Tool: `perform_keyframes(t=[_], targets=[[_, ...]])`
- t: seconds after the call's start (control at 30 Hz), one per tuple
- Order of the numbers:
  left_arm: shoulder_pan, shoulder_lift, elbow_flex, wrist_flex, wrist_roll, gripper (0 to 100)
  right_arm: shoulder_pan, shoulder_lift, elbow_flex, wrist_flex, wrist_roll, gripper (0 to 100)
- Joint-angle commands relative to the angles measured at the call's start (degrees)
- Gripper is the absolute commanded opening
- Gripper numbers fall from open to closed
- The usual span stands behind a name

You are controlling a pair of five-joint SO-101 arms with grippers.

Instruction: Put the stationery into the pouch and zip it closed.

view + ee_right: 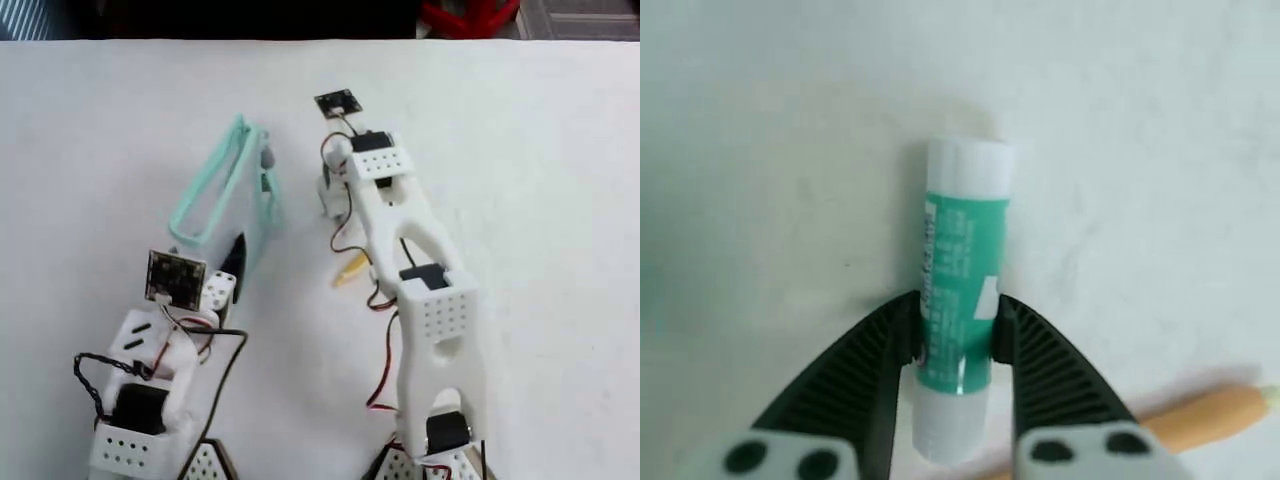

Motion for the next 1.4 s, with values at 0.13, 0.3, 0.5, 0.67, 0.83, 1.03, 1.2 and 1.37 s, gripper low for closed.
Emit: perform_keyframes(t=[0.13, 0.3, 0.5, 0.67, 0.83, 1.03, 1.2, 1.37], targets=[[0.7, -0.7, -0.4, -0.1, -0.8, 16, 4.3, -6.5, -1.5, 3.6, -0.2, 1.9], [0.7, -0.7, -0.4, -0.1, -0.9, 16, 2.3, -18.8, 3.8, 6.7, -2.5, 1.9], [0.6, -0.7, -0.4, -0.1, -1.0, 16, -5.4, -46.1, 14.6, 6.3, 0.1, 1.8], [0.7, -0.7, -0.4, -0.1, -1.0, 16, -10.7, -65.9, 18.5, 6.3, 9.4, 1.8], [0.7, -0.7, -0.4, -0.1, -1.0, 16, -11.8, -77.4, 20.6, 4.7, 11.4, 1.8], [0.7, -0.7, -0.4, -0.1, -1.0, 16, -18.2, -80.4, 22.9, -4.4, 11.3, 1.8], [0.7, -0.7, -0.4, -0.1, -1.0, 16, -27.1, -81.5, 26.6, -14.3, 7.0, 1.8], [0.5, -0.7, -0.4, -0.2, -1.0, 16, -29.1, -81.9, 36.2, -28.2, 1.8, 1.8]])
